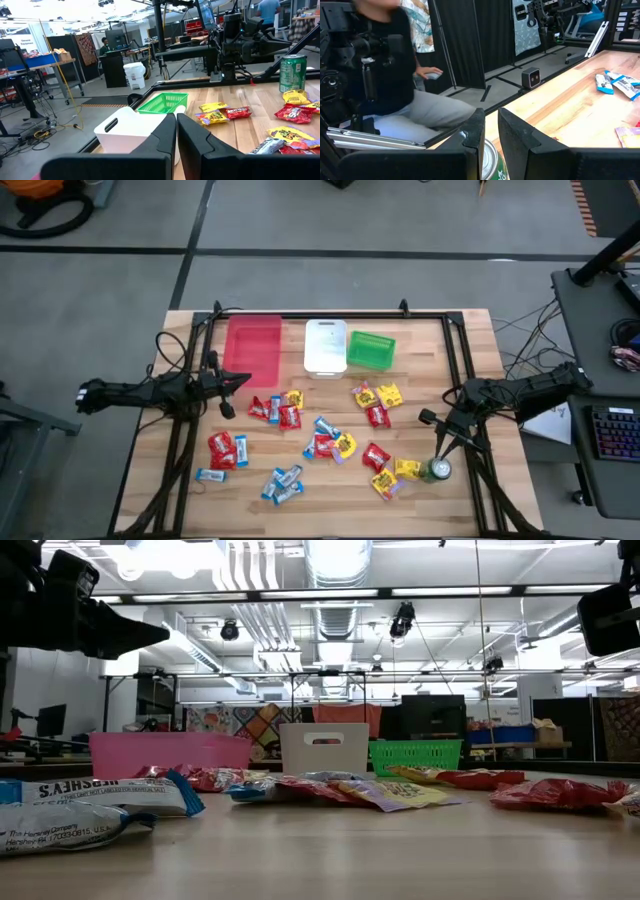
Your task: Sort candy
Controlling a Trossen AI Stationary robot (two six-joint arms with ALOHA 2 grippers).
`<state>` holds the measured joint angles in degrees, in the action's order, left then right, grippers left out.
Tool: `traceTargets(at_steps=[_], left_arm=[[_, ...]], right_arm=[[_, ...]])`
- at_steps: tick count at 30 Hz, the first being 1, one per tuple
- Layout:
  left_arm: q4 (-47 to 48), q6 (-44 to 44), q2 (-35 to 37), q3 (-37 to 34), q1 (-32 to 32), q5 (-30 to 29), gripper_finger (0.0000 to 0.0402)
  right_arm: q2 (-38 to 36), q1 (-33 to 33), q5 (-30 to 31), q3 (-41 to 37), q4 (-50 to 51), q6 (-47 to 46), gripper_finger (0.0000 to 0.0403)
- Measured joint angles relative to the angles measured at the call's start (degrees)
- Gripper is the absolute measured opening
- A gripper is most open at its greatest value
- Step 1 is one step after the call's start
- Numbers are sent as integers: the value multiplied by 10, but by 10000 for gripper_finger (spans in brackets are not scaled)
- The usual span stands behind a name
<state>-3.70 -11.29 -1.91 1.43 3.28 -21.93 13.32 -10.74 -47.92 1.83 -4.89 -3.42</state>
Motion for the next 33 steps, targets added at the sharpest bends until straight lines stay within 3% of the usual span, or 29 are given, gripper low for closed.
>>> traceTargets(at_steps=[7,13,33], left_arm=[[0,0,0,0,0,0,0],[0,0,0,0,0,0,0],[0,0,0,0,0,0,0]], right_arm=[[0,0,3,0,0,0,47],[0,0,66,0,0,-9,47],[0,0,66,0,0,-9,47]])
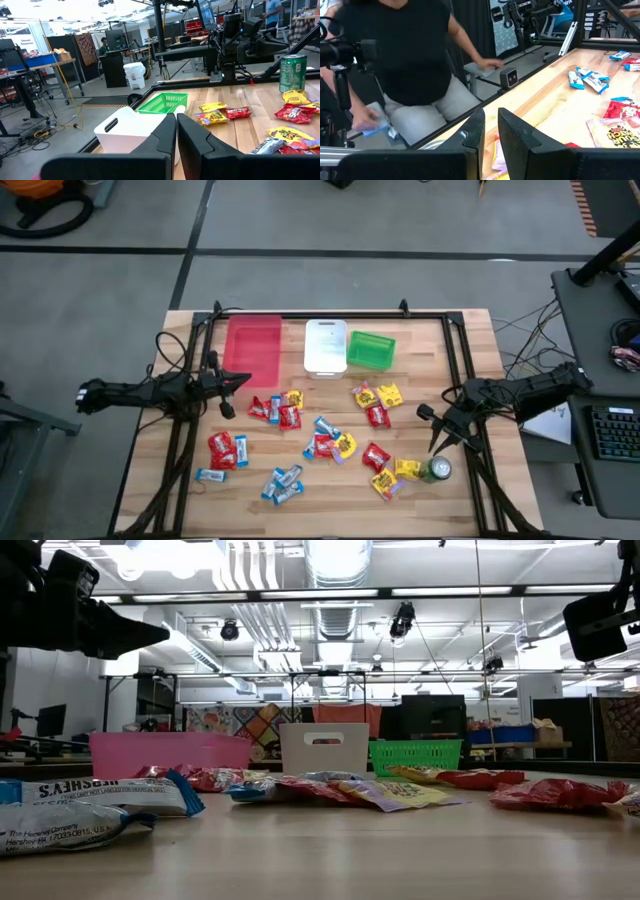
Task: Sort candy
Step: Put the yellow candy into the white bin
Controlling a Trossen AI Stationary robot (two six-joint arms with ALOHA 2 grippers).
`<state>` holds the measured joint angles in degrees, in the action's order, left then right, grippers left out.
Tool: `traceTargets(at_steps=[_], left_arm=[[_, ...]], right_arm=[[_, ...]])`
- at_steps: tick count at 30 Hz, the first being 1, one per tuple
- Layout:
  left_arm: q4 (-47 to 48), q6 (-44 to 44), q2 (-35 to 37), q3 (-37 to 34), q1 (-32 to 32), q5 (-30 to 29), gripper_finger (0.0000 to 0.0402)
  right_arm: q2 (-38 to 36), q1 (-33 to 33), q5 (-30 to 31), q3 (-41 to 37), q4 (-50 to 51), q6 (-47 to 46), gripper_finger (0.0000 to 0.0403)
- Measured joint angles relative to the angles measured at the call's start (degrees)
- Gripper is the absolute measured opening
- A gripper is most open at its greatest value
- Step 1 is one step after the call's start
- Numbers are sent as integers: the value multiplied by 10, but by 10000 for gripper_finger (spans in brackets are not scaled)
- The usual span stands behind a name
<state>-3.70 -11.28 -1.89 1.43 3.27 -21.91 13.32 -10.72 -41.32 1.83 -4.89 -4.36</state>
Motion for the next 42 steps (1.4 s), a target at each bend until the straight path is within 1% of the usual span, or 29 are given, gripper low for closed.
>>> traceTargets(at_steps=[4,8,9,10,11,12,14,15,16,17,18,19,20,21,22,23,24,25,26,28,30,32,34,36,39,42], left_arm=[[0,0,0,0,0,0,0],[-5,-34,0,0,0,0,0],[-17,-23,-1,0,0,0,0],[-44,17,-1,0,0,4,0],[-77,89,-2,0,1,13,0],[-110,170,-1,0,0,24,0],[-166,341,-1,0,0,48,0],[-189,398,-1,0,1,53,0],[-213,428,-2,0,1,55,0],[-235,447,-1,0,1,55,0],[-249,461,-4,1,1,55,0],[-254,468,-13,1,1,55,0],[-253,470,-26,1,1,55,0],[-247,467,-43,0,1,54,0],[-248,463,-63,0,1,50,0],[-253,459,-87,0,1,36,0],[-259,456,-113,0,1,17,0],[-262,455,-136,0,0,3,0],[-265,459,-159,0,0,-3,0],[-253,470,-208,16,1,-1,0],[-218,477,-251,45,5,24,0],[-163,477,-295,80,9,44,0],[-97,473,-334,115,10,43,0],[-42,474,-370,145,10,39,0],[3,476,-412,182,11,39,0],[18,471,-447,204,15,39,0]], right_arm=[[0,0,0,0,0,0,47],[0,0,4,5,-2,87,47],[0,0,5,5,-3,106,47],[0,0,4,5,-2,120,47],[0,0,5,5,-1,132,47],[0,0,6,5,-2,137,47],[0,0,11,5,-37,131,47],[0,-1,8,4,-75,84,47],[2,-4,11,3,-127,21,47],[5,-2,40,4,-176,-34,47],[6,8,103,12,-194,-83,47],[6,20,197,24,-190,-137,47],[9,32,295,38,-164,-202,47],[17,44,375,53,-118,-260,47],[27,55,442,69,-57,-307,47],[35,66,490,87,13,-341,47],[42,78,520,105,83,-369,47],[51,91,535,124,144,-397,47],[61,104,536,143,198,-423,47],[77,124,517,177,283,-458,47],[97,136,502,206,325,-463,47],[112,144,499,231,346,-458,47],[128,146,492,252,351,-439,47],[140,146,473,266,351,-424,47],[155,145,453,282,350,-417,47],[170,145,454,292,348,-416,47]])
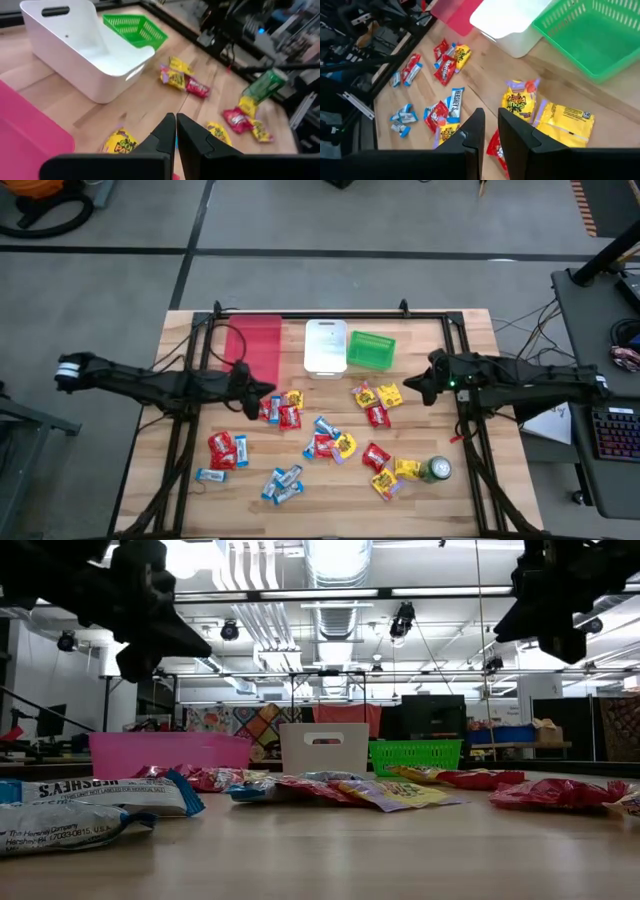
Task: Sort candy
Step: Put the yellow candy into the white bin
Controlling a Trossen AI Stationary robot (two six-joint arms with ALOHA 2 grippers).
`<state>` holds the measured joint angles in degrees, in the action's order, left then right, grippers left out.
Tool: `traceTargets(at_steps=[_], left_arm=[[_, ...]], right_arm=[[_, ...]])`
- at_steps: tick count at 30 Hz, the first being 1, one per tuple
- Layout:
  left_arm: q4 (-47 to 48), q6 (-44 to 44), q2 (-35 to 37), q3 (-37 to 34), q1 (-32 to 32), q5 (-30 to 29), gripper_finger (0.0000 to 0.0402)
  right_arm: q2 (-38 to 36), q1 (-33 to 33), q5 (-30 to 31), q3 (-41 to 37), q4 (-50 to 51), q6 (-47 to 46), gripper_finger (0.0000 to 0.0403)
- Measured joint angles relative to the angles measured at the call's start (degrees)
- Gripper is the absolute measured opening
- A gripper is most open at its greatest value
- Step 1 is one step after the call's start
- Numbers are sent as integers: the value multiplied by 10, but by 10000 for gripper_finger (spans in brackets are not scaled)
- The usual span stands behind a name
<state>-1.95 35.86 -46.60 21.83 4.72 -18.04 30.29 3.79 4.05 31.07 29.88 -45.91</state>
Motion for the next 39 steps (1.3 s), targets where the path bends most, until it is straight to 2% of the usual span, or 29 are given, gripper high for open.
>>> traceTargets(at_steps=[8,14,18,29,33,39], left_arm=[[0,-31,-53,24,2,-5,0],[-31,-118,-61,49,36,-6,0],[-66,-163,-60,51,63,-10,0],[-131,-159,-62,21,84,-11,0],[-131,-175,-62,21,84,-28,0],[-132,-198,-62,25,84,-39,0]], right_arm=[[31,0,13,13,-6,7,47],[81,0,39,12,-70,30,47],[146,0,15,23,-99,17,47],[351,0,18,127,-1,-16,50],[407,0,2,157,1,-17,79],[472,-2,0,195,2,-14,158]])
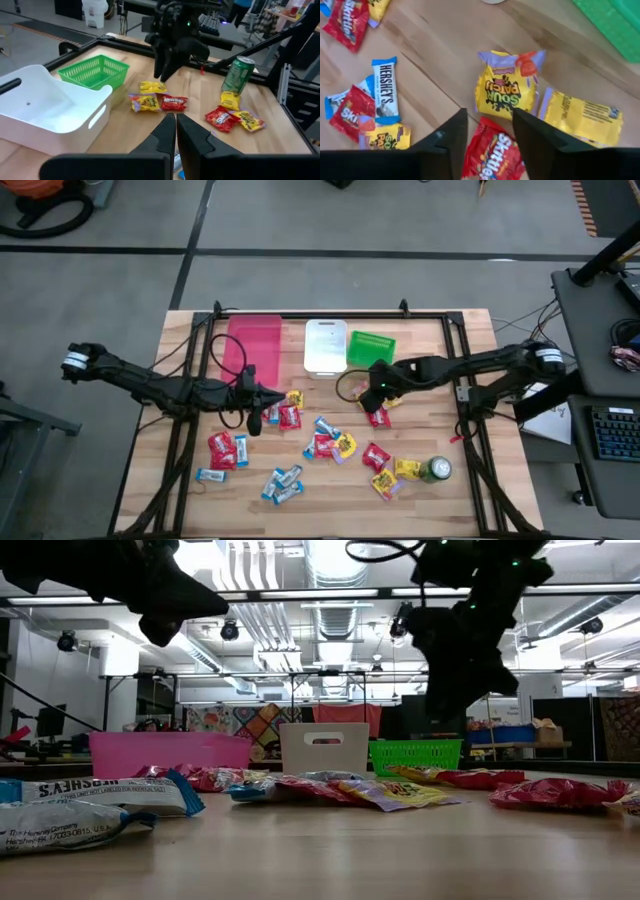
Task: Sort candy
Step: Put the yellow candy into the white bin
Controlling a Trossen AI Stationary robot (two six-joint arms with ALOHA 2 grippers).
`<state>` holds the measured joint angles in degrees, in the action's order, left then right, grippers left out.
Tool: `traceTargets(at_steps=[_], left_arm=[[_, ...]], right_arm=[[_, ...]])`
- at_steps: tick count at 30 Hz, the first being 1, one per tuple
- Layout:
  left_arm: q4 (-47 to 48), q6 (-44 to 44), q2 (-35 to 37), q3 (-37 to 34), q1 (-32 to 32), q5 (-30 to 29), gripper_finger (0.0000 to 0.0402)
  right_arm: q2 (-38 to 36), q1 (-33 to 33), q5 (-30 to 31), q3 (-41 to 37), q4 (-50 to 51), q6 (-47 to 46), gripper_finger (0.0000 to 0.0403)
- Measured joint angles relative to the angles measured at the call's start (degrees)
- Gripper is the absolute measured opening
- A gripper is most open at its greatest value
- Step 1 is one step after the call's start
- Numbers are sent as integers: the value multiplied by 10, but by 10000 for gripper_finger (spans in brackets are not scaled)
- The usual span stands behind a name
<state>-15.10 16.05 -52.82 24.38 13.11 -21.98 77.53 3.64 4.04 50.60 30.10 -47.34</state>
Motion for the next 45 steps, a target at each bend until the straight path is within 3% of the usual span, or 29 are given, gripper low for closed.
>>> traceTargets(at_steps=[7,21,29,38,45], left_arm=[[2,-6,-2,3,0,0,0],[6,5,-5,3,0,0,0],[-5,-6,-2,3,0,0,0],[-5,-14,17,23,0,0,0],[98,-14,33,73,4,5,0]], right_arm=[[78,-8,1,52,7,15,220],[198,-13,37,125,61,40,221],[233,-13,52,130,57,46,163],[242,-14,52,128,48,70,21],[211,-22,49,127,46,76,10]])
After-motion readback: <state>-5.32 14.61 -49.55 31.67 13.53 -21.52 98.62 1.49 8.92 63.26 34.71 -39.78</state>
